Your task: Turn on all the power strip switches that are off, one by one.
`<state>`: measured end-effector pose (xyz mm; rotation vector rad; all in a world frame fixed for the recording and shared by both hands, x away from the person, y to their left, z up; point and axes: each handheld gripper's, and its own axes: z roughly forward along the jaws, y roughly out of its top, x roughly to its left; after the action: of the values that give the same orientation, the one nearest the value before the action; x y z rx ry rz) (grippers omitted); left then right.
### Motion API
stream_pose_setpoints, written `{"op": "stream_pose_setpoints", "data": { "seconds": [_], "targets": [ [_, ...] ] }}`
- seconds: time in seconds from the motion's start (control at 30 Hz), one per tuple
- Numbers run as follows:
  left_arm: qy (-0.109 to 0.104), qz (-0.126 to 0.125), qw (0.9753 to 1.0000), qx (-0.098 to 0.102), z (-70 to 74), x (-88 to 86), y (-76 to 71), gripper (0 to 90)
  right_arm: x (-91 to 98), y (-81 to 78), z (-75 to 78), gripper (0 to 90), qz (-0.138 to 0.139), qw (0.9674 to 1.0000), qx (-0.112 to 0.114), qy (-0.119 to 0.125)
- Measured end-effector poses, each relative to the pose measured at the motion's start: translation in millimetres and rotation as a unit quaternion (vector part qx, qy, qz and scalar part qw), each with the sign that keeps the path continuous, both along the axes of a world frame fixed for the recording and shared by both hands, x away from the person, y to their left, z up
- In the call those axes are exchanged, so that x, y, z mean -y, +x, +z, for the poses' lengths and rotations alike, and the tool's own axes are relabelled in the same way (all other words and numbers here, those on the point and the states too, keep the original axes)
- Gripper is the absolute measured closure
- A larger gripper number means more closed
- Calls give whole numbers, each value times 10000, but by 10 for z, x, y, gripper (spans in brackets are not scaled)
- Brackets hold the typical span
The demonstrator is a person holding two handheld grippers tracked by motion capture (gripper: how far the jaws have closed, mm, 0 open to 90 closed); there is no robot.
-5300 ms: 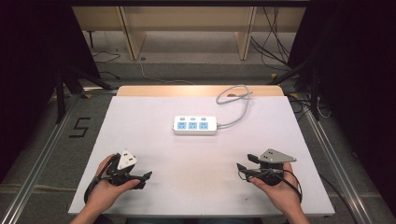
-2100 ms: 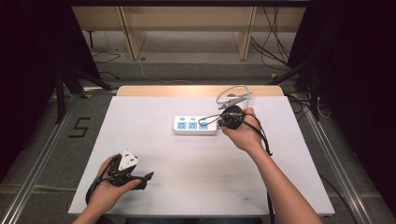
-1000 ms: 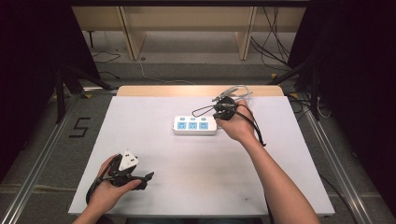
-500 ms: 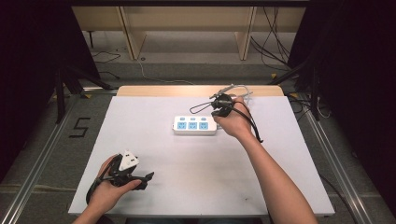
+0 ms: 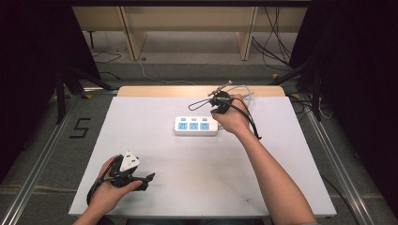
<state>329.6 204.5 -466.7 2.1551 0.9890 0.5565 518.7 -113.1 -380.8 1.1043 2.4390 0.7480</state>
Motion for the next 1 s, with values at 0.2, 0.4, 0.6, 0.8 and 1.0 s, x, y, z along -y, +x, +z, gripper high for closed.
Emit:
{"op": "stream_pose_setpoints", "data": {
  "seconds": [0.2, 0.4, 0.6, 0.8, 1.0],
  "targets": [
    [-32, 7, 10000, -4, -3, 7, -1, 165, -44, 43, -19, 900, 30, 10000, -42, -55],
    [2, -24, 10000, -7, -1, 3, 2, 165, -76, 85, -34, 900, -3, 9999, -90, -61],
    [5, -25, 10000, -7, 0, 3, 2, 165, -91, 115, -68, 900, -14, 9998, -152, -96],
    [-2, -23, 10000, -8, -3, 6, 4, 165, -102, 153, -109, 900, -49, 9998, -174, -105],
    [-4, -21, 10000, -6, -4, 4, 5, 165, -122, 201, -143, 900, -76, 9996, -239, -142]
  ]
}}
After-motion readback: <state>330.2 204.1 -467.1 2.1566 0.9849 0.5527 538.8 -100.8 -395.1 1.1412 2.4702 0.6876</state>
